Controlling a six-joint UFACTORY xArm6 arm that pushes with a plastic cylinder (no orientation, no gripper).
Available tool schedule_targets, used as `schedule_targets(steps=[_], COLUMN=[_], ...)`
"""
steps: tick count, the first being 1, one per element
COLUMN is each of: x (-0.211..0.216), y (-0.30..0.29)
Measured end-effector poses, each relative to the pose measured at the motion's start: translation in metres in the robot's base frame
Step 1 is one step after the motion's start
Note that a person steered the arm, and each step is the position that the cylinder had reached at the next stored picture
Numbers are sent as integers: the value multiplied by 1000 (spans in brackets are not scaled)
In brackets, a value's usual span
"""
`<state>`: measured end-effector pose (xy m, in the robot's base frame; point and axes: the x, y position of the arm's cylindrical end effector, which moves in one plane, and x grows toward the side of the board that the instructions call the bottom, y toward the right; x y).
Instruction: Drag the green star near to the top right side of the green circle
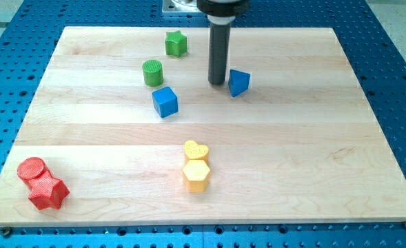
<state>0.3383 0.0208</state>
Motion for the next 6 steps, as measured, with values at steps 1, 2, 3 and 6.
schedule_targets(steps=[1, 2, 3, 6], x=[-41, -105, -134, -101], y=[9, 7, -32, -51])
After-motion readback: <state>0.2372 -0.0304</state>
